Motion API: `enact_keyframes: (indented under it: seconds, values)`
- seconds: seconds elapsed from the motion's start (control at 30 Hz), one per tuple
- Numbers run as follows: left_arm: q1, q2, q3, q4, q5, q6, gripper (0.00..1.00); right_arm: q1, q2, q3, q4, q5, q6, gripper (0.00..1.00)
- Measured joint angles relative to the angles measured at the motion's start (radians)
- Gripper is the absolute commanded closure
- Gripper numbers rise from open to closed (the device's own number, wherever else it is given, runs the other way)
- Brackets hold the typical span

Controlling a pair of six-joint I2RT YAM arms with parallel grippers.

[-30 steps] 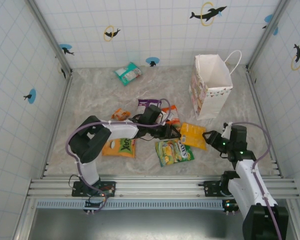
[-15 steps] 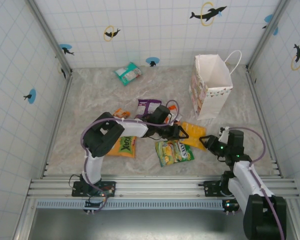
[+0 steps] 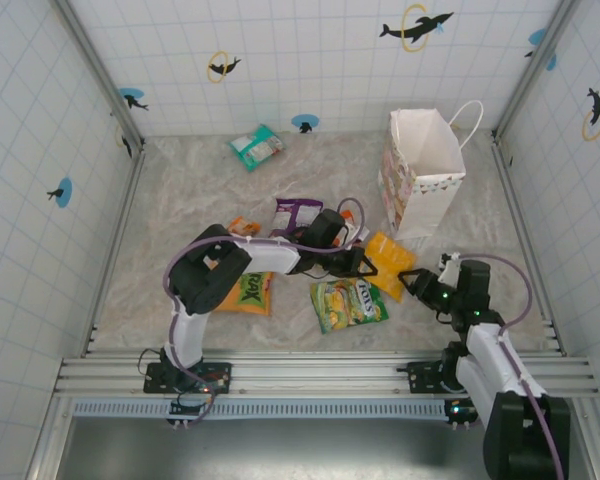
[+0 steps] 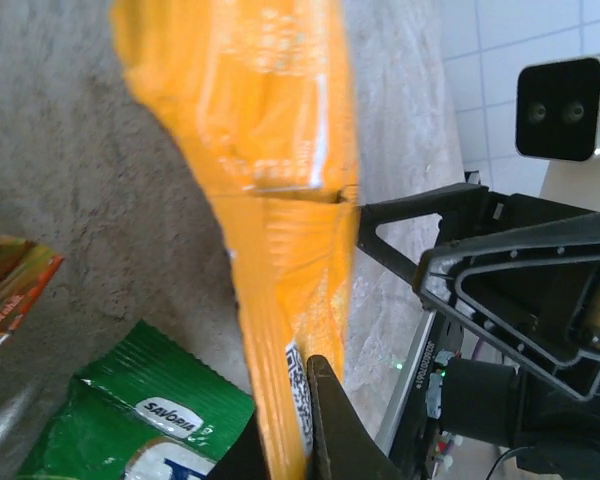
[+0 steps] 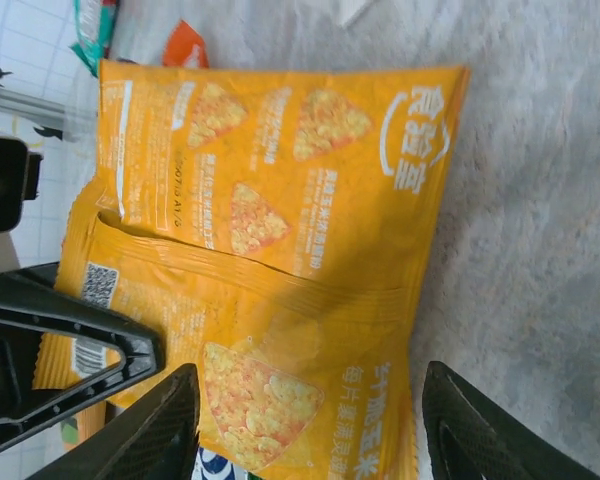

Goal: Place the snacks into the paper bag

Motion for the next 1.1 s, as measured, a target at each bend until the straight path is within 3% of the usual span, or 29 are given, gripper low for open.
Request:
enact_keyframes:
  seconds: [0.37, 0.77, 0.87, 1.1]
  values:
    - [0.000, -0.292, -0.105, 0.008, -0.004, 0.222, 0.99, -0.006, -0.195, 0.009, 0.131, -0.026, -0.016, 0.28]
    - [0.005, -0.406, -0.193, 0.200, 0.032, 0.299, 0.99, -0.004, -0.201, 0.003, 0.552, -0.267, 0.189, 0.25]
    - [0.014, -0.405, -0.196, 0.260, 0.040, 0.295, 0.99, 0.017, -0.196, 0.003, 0.620, -0.301, 0.231, 0.29]
    - [0.021, -0.369, -0.163, 0.272, 0.029, 0.303, 0.98, 0.065, -0.203, 0.004, 0.661, -0.315, 0.239, 0.55]
